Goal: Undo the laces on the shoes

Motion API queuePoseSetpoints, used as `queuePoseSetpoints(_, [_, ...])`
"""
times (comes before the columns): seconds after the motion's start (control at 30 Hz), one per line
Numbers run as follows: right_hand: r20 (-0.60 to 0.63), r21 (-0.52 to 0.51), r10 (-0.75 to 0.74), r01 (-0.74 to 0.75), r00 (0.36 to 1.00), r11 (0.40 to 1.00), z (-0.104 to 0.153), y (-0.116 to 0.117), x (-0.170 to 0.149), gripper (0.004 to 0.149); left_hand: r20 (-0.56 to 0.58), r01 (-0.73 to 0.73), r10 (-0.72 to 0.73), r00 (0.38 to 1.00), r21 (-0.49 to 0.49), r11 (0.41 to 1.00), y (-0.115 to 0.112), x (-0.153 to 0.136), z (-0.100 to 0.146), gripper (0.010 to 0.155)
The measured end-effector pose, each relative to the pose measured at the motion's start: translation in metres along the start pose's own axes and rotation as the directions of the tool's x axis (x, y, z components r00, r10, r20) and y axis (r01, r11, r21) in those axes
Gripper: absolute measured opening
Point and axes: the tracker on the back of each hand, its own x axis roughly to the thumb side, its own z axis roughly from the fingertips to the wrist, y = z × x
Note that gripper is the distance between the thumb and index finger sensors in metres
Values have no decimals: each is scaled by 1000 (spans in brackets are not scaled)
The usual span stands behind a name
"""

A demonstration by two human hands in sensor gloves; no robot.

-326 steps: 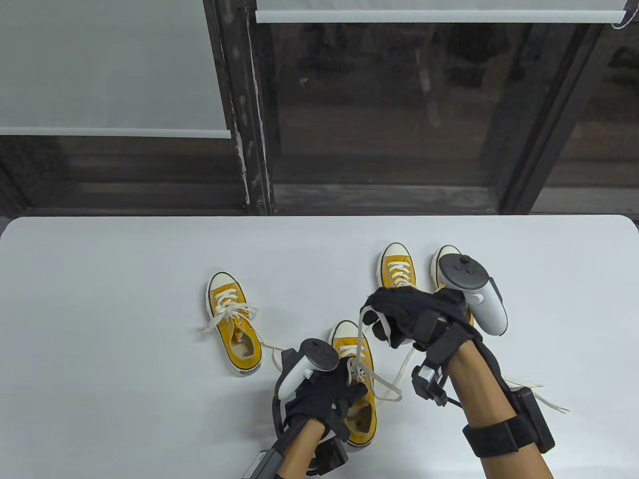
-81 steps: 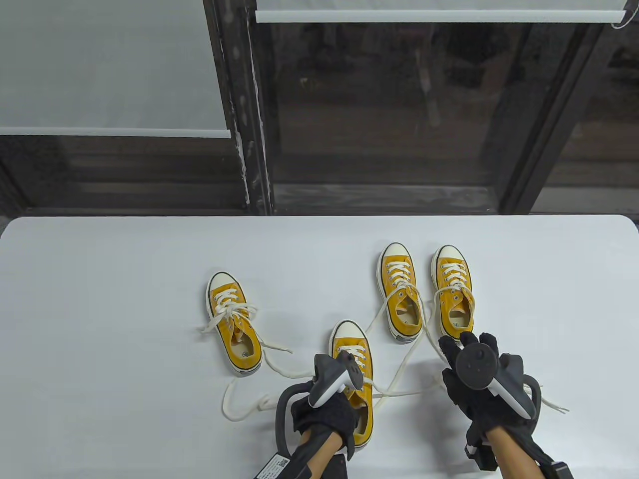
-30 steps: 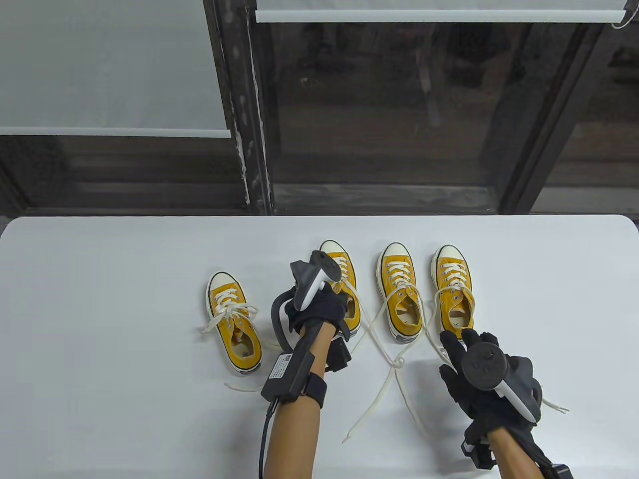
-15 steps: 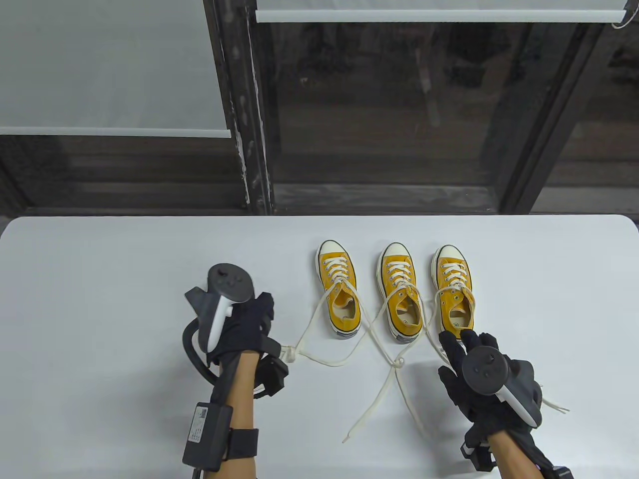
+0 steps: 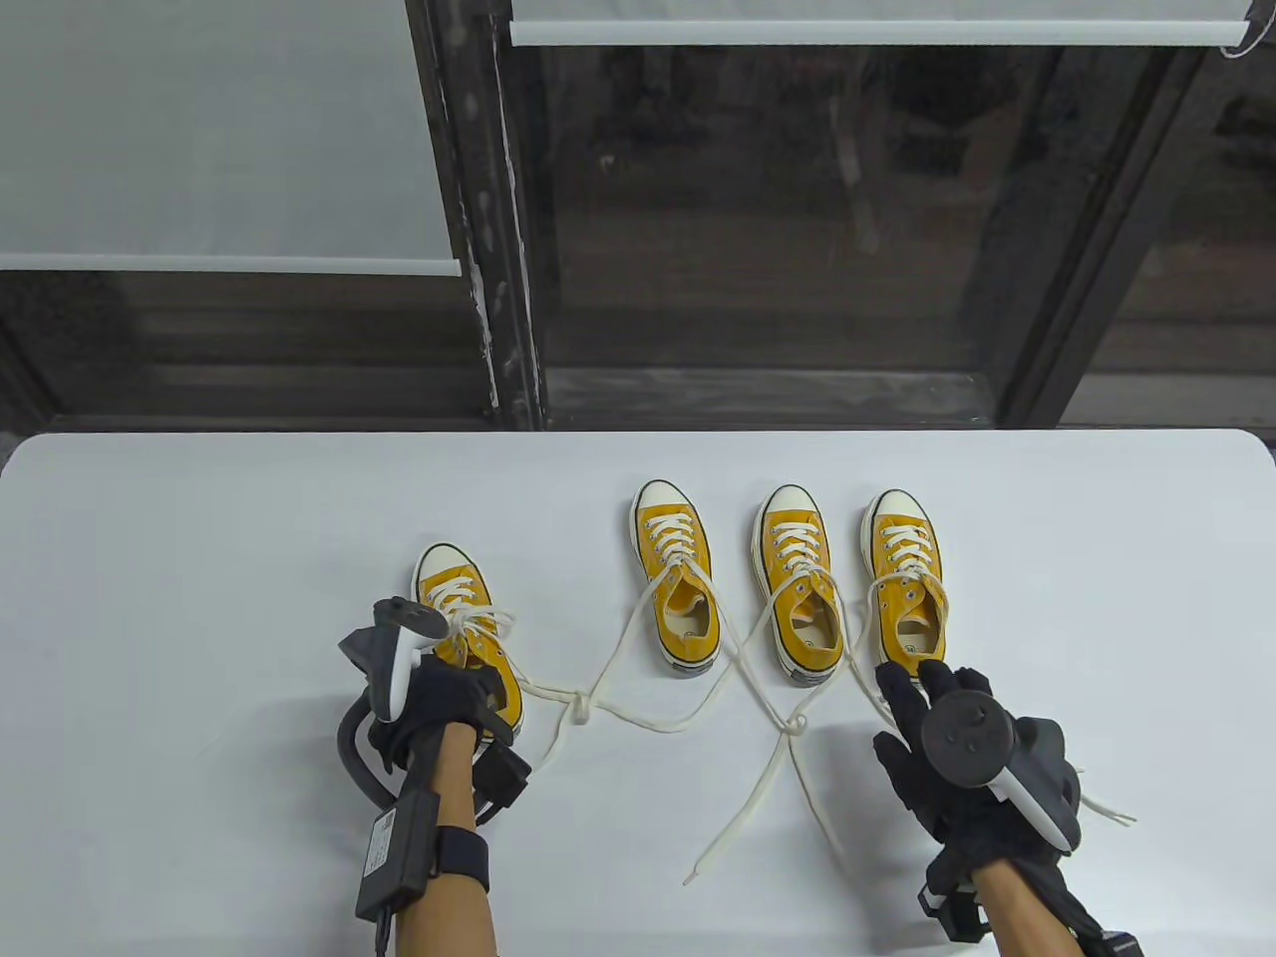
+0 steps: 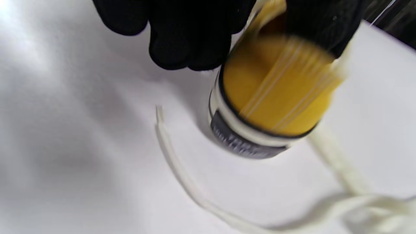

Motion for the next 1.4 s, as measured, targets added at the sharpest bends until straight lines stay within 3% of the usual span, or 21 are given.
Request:
queuePoseSetpoints(0.13, [-4, 11, -7, 7, 1000, 1000, -1, 0, 0, 66, -10, 25, -24, 1000, 51, 998, -6, 2, -9, 56])
queuePoseSetpoints(0.27, [-7, 18, -7, 7, 1000, 1000, -1, 1, 1, 67, 62, -20, 15, 998, 89, 996, 4, 0, 6, 52])
queuePoseSetpoints(0.43, [-1, 21, -4, 4, 1000, 1000, -1, 1, 2, 67, 202, -40, 7, 979, 159, 986, 26, 1, 51, 51])
queuePoseSetpoints(0.57, [-5, 22, -8, 8, 1000, 1000, -2, 2, 0, 67, 337, -29, -37, 941, 189, 982, 32, 3, 101, 51])
queuePoseSetpoints(0.7, [-8, 17, -22, 22, 1000, 1000, -1, 1, -2, 66, 422, 13, -75, 903, 147, 989, 20, -2, 135, 51])
queuePoseSetpoints(0.83, [9, 27, -15, 15, 1000, 1000, 0, 3, 2, 66, 464, 117, -144, 874, 88, 989, -8, -9, 155, 50])
queuePoseSetpoints(1.13, [51, 55, 2, -5, 999, 998, 4, 8, 10, 67, 411, 354, -325, 852, 6, 935, -72, 2, 136, 50])
queuePoseSetpoints(1.27, [76, 112, -25, 17, 997, 994, 5, 13, 16, 67, 399, 402, -362, 843, -18, 916, -79, 7, 128, 52])
queuePoseSetpoints(1.4, [122, 217, -95, 67, 988, 974, 10, 23, 33, 65, 407, 406, -317, 857, -153, 901, -88, 4, 118, 59])
